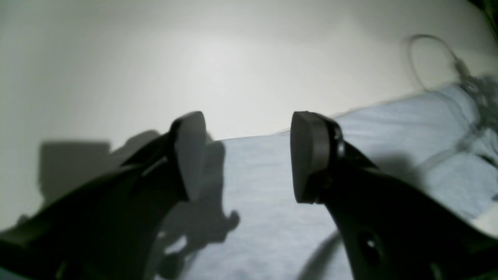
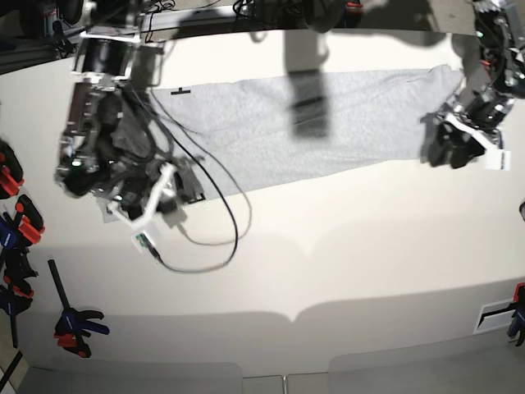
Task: Fold the T-shirt properly
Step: 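Grasp the folded shirt's ends with both grippers and pull them apart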
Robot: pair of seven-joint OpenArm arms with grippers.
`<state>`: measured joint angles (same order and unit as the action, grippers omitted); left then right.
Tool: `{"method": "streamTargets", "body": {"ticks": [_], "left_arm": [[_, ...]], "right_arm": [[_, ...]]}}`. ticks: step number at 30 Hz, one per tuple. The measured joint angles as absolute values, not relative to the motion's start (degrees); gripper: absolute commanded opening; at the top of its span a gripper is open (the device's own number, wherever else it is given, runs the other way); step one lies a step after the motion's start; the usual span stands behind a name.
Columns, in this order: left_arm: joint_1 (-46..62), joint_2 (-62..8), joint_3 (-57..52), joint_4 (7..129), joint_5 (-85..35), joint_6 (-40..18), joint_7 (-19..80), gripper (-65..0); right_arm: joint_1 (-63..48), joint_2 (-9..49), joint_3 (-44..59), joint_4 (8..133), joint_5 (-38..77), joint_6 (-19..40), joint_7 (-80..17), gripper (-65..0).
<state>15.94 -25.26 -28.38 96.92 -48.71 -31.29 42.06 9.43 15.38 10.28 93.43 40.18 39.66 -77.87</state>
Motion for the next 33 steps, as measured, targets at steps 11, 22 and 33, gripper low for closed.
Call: {"method": "streamTargets", "body": {"ticks": [11, 22, 33], "left_arm": [[16.78, -22.7, -28.4, 100.73, -48.27, -31.46, 42.06, -33.0], [16.8, -22.7, -28.4, 100.73, -48.25, -31.46, 42.46, -33.0], [16.8, -22.7, -28.4, 100.73, -48.25, -31.46, 42.46, -33.0]], "right_arm": [[9.37, 20.62, 1.32, 90.56, 39.62, 39.66, -75.02, -38.7], [9.37, 15.84, 1.21, 87.02, 28.91, 39.44, -72.99, -38.8], [9.37, 15.84, 1.21, 86.46, 26.39, 38.37, -73.63, -38.8]]}}
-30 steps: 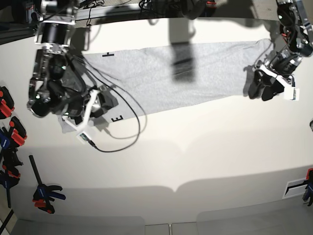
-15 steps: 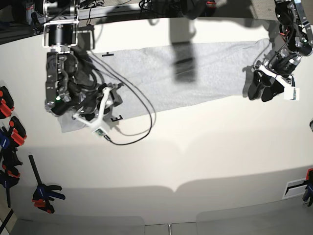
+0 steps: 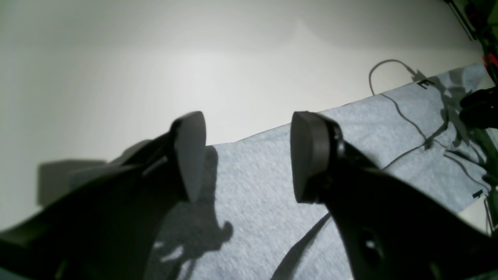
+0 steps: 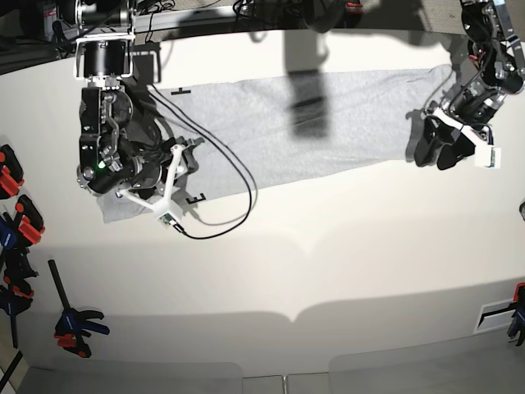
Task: Fold the T-shirt properly
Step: 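Grasp the folded shirt's ends with both grippers and pull them apart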
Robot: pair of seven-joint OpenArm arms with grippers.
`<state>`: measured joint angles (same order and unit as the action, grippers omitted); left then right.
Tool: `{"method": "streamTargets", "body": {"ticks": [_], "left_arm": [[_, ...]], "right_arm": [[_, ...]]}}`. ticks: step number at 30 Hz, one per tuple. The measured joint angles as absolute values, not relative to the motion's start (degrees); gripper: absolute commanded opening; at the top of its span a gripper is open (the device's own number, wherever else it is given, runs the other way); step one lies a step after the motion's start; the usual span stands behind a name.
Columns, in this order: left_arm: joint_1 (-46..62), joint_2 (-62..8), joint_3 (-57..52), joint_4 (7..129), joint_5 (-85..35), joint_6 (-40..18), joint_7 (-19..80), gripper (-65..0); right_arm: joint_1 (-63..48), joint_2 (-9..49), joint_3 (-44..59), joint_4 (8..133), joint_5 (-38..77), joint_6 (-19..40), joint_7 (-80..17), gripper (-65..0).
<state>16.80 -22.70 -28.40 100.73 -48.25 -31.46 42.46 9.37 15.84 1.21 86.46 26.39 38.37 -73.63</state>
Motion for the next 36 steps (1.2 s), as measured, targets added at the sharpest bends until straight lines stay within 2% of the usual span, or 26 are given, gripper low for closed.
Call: {"method": "streamTargets", "body": {"ticks": [12, 16, 20, 25, 31, 36], "left_arm": [[16.8, -22.7, -28.4, 100.73, -48.25, -31.46, 42.46, -33.0], [16.8, -22.72, -28.4, 100.73, -48.23, -31.46, 43.64, -33.0], [16.8, -22.7, -28.4, 100.73, -48.18, -31.46, 43.57, -33.0], [16.8, -22.7, -28.4, 100.73, -47.88, -31.46, 43.57, -33.0], [16.8, -22.7, -28.4, 100.73, -46.48, -31.46, 43.64, -33.0], [16.8, -22.7, -28.4, 100.73, -46.48, -31.46, 43.57, -33.0]], "right_arm": [[9.37, 15.86, 1.21, 81.87, 22.22, 38.15, -71.55, -39.6], [9.39, 15.86, 1.21, 81.89, 24.8, 38.06, -72.75, -48.4], [9.37, 15.86, 1.21, 82.24, 26.98, 37.98, -75.75, -51.9], [9.37, 15.84, 1.21, 82.89, 27.0, 37.95, -76.05, -59.8], [9.37, 15.86, 1.21, 87.46, 27.29, 37.08, -78.19, -59.8], [9.04, 15.84, 1.21, 90.0, 33.45, 36.91, -80.6, -59.8]]}}
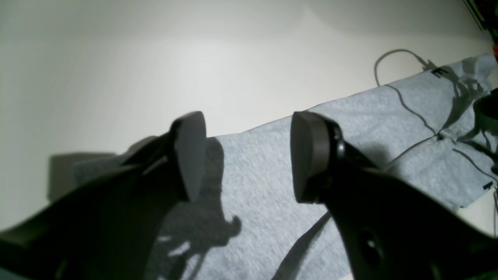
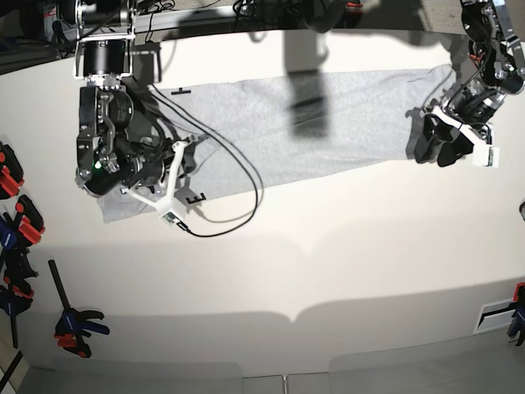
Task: Fold the T-shirt properly
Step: 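Grasp the folded shirt's ends with both grippers and pull them apart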
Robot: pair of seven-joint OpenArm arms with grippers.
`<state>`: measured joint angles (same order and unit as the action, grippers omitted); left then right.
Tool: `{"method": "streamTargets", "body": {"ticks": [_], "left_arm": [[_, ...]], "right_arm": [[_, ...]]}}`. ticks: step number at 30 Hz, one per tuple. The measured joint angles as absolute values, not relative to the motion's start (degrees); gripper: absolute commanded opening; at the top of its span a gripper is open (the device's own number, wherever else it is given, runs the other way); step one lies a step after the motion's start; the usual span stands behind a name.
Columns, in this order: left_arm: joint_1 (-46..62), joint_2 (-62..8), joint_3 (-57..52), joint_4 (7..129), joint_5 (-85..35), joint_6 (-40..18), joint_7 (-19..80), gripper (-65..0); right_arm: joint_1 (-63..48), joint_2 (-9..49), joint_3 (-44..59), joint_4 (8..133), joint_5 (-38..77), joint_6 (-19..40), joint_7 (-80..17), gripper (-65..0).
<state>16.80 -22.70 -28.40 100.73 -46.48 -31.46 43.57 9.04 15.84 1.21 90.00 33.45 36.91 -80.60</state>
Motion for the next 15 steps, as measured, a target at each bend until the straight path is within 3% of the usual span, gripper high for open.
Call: {"method": "streamTargets", "body": {"ticks": [8, 15], "left_arm": [[16.8, -22.7, -28.4, 100.73, -46.48, -31.46, 43.55, -33.0], [16.82, -22.68, -28.4, 100.73, -46.44, -31.46, 43.55, -33.0]], "right_arm": [[3.11, 15.86, 1.21, 90.96, 34.04, 37.08, -80.73, -59.8], [-4.1, 15.86, 1.23, 101.47, 33.8, 37.1, -80.73, -59.7]]}}
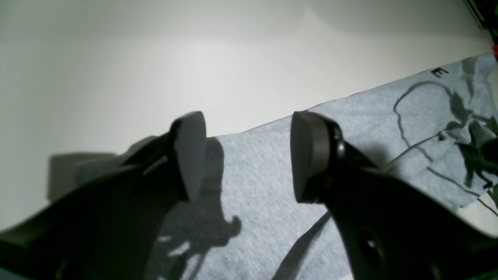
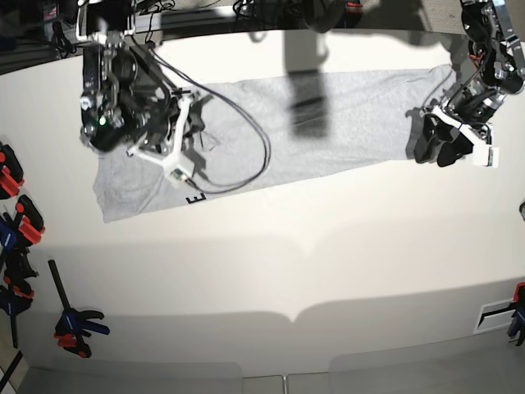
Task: Fold the T-shirt properly
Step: 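Grasp the folded shirt's ends with both grippers and pull them apart, then release the strip end and raise the right gripper away from the shirt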
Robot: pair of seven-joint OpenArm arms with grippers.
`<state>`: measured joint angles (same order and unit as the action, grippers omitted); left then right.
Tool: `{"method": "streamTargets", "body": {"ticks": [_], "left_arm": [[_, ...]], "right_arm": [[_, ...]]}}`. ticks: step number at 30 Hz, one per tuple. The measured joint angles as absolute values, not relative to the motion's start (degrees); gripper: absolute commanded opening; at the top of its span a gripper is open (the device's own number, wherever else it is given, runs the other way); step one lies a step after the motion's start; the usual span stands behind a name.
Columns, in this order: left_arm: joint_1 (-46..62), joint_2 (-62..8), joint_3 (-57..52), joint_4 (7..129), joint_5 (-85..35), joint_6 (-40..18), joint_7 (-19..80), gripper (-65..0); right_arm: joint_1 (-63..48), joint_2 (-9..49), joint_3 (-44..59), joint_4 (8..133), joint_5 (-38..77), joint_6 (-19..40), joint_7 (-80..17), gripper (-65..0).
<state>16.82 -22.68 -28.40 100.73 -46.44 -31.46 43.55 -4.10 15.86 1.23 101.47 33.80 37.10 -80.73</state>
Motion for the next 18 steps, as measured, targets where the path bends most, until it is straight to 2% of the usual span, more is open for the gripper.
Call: {"method": "streamTargets", "body": {"ticks": [6, 18], "left_arm": [[16.8, -22.7, -28.4, 100.73, -46.48, -31.46, 43.55, -33.0], [16.8, -22.7, -28.4, 100.73, -46.46, -31.46, 43.55, -33.0]], "right_arm": [[-9.04, 15.86, 1.23, 107.68, 34.09, 37.12, -80.71, -59.7], [-14.33, 15.86, 1.26, 108.14, 34.11, 37.32, -80.66, -59.5]]}}
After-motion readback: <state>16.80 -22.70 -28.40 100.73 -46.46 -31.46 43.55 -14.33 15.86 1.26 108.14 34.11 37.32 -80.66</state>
